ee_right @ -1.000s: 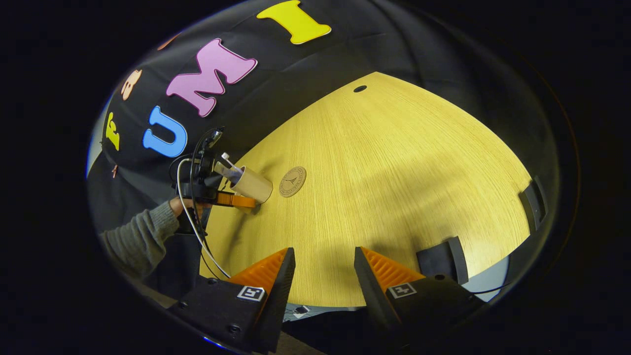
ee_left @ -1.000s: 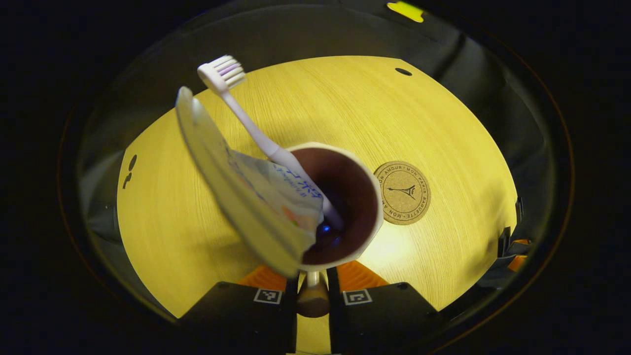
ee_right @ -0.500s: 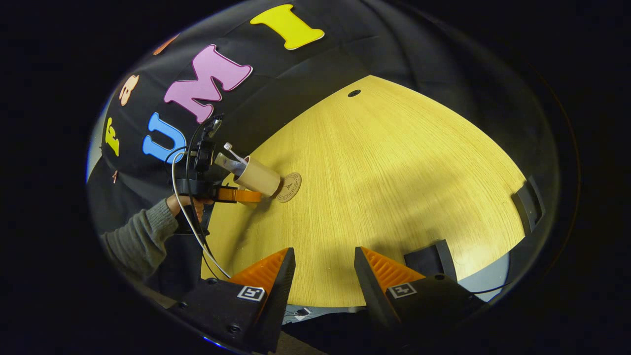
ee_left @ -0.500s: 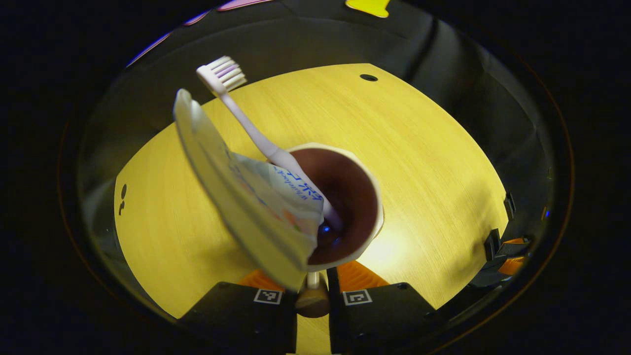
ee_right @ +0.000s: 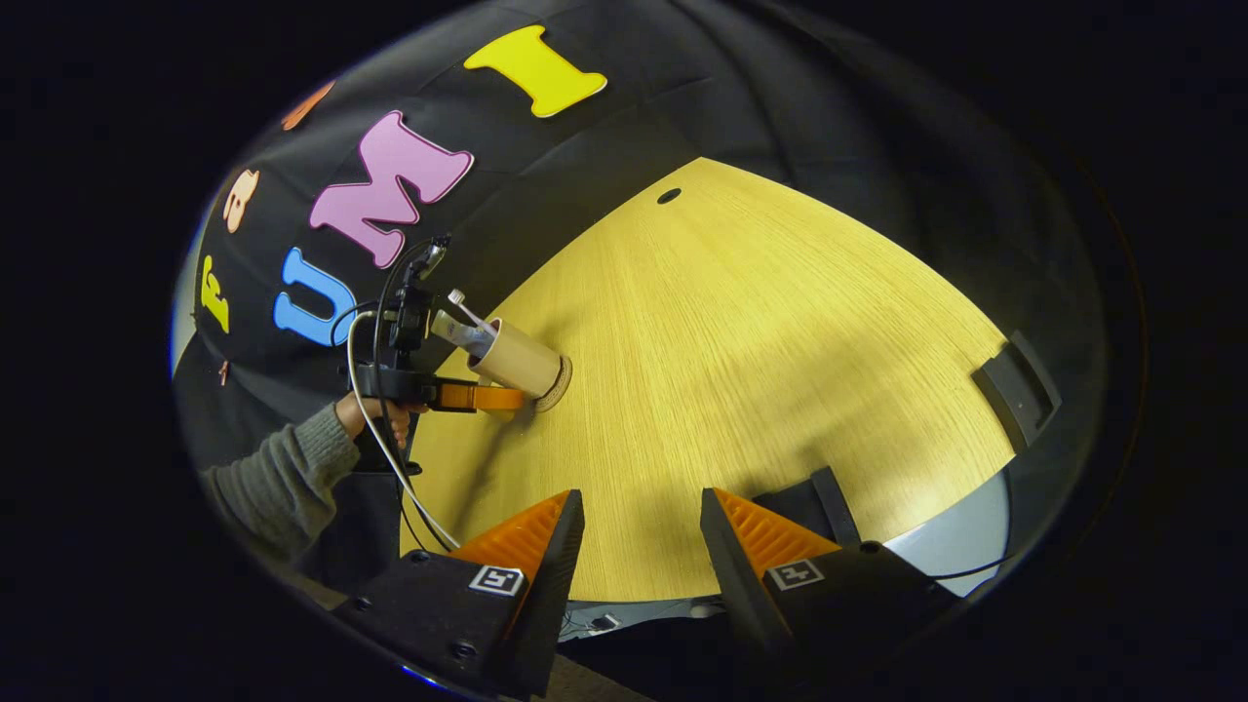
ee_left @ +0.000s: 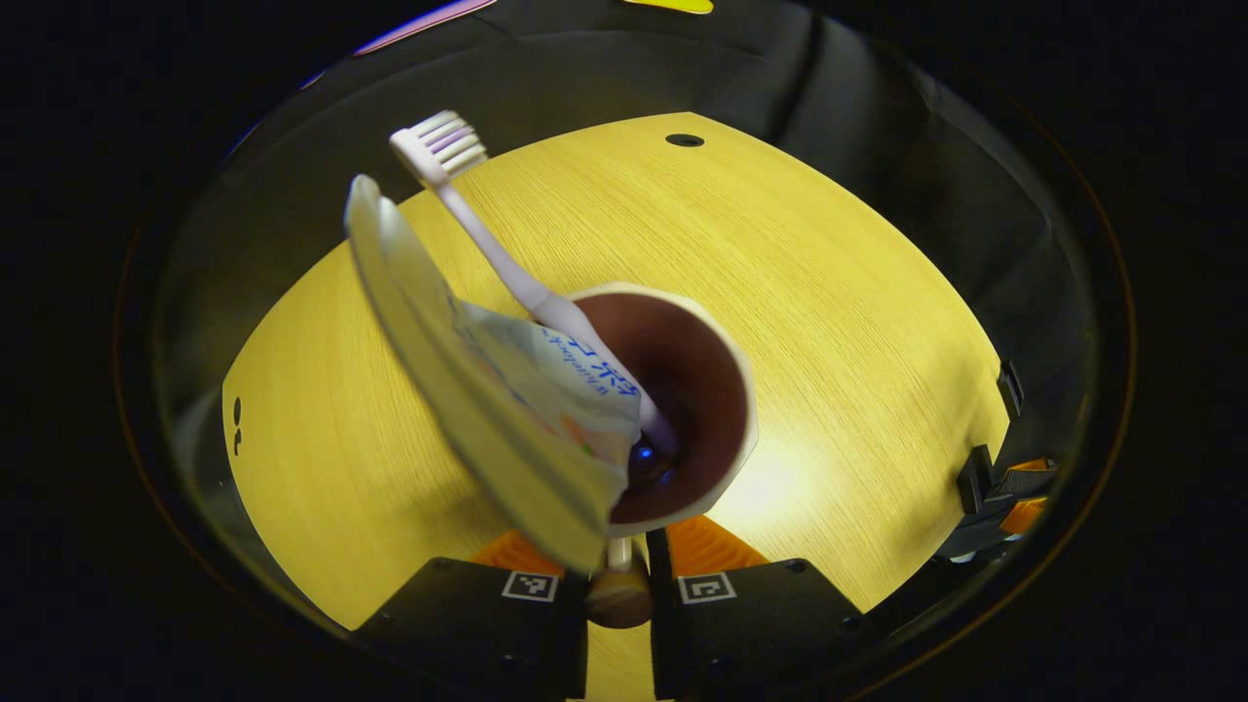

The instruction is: Put the toothbrush and toothpaste on the desktop into the cup, then pick up the cup and place it on the coaster on the desktop.

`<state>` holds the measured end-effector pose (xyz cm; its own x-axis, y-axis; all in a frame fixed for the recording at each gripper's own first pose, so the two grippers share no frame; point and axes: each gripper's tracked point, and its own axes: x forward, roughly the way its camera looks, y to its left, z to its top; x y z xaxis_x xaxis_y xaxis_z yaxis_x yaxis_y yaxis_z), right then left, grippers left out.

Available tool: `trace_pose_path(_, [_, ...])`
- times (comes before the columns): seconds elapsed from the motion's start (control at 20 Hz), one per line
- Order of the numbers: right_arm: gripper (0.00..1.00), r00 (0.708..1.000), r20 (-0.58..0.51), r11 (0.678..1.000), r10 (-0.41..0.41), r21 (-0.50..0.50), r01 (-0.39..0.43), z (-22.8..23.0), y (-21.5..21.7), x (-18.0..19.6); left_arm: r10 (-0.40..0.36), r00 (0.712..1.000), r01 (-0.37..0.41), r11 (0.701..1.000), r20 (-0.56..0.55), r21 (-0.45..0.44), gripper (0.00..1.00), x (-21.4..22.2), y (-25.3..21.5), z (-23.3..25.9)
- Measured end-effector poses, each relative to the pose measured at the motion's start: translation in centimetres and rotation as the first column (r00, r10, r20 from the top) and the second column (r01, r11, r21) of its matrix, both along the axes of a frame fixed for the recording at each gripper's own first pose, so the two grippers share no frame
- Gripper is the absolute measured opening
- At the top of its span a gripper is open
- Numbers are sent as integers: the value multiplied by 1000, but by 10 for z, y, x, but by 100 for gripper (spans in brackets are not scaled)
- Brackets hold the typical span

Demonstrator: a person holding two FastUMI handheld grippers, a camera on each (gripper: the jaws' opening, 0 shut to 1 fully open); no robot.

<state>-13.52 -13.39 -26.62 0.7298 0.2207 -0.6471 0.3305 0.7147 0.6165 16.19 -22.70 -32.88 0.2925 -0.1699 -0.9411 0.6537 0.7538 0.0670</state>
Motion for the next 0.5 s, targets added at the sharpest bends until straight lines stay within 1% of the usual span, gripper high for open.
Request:
trace_pose_path(0.2, [75, 1000, -6, 1000, -13, 6, 13, -3, -2, -1, -4, 1000, 4, 1000, -8, 14, 30, -3, 0, -7])
trace_pose_path(0.25, [75, 1000, -4, 1000, -14, 8, 14, -1, -3, 0, -8, 1000, 8, 1000, 1, 4, 30, -2, -4, -10])
trace_pose_path(0.3, [75, 1000, -2, 1000, -15, 7, 15, -1, -3, 1, -8, 1000, 8, 1000, -4, 5, 26, -5, 0, -7])
trace_pose_path(0.35, [75, 1000, -4, 1000, -13, 7, 13, -1, -2, 0, -5, 1000, 5, 1000, 0, -1, 36, -4, -1, -7])
trace_pose_path(0.4, [75, 1000, -4, 1000, -11, 8, 12, -1, -2, 1, -1, 1000, 1, 1000, 2, 3, 27, -9, -1, -7])
trace_pose_path(0.45, [75, 1000, -3, 1000, -10, 9, 10, 0, -1, 2, -1, 1000, 1, 1000, 8, -3, 34, -12, -2, -4])
trace_pose_path(0.5, [75, 1000, -3, 1000, -8, 9, 8, 0, 0, 3, -4, 1000, 4, 1000, 8, -16, 43, -15, -4, -3])
